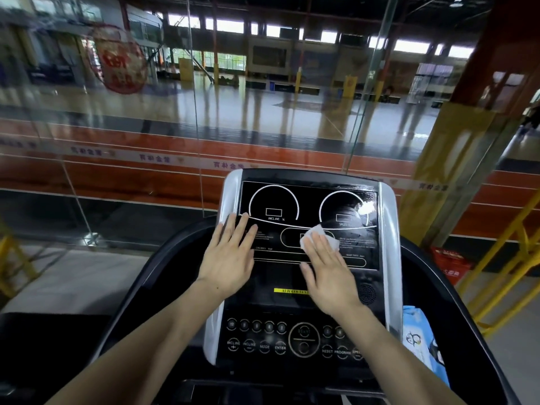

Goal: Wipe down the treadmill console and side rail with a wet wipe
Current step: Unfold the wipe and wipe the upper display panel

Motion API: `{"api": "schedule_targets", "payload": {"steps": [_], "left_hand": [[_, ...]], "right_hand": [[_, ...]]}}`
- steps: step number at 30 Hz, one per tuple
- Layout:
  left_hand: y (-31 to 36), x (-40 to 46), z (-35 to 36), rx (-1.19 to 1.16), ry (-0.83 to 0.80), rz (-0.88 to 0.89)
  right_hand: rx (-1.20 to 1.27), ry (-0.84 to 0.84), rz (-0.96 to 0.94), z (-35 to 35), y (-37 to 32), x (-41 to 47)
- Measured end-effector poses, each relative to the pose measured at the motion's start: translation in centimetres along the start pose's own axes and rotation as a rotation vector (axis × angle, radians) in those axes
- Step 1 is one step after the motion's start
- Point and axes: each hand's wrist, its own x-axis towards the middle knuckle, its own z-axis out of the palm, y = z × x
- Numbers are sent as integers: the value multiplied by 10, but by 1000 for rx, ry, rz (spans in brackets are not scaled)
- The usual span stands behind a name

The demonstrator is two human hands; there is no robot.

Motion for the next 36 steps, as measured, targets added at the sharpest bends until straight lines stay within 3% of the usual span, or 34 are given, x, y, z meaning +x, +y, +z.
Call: {"api": "schedule_targets", "payload": {"steps": [4,10,18,24,27,32,36], "left_hand": [[-14,-9,0,-16,-3,-32],[-31,-24,3,3,-30,-67],[-47,-31,2,45,-79,-67],[-54,-39,9,59,-77,-71],[-53,-38,12,47,-78,-79],[-53,-39,16,44,-82,-98],[-49,-40,14,32,-91,-107]], "right_hand": [[50,11,91,-1,-27,41],[-67,-115,-209,15,-64,23],[-53,-94,-233,1,-98,100],[-147,-221,-497,17,-86,40],[-184,-213,-568,9,-80,57],[-173,-132,-412,-9,-92,120],[-174,-122,-454,3,-92,91]]}}
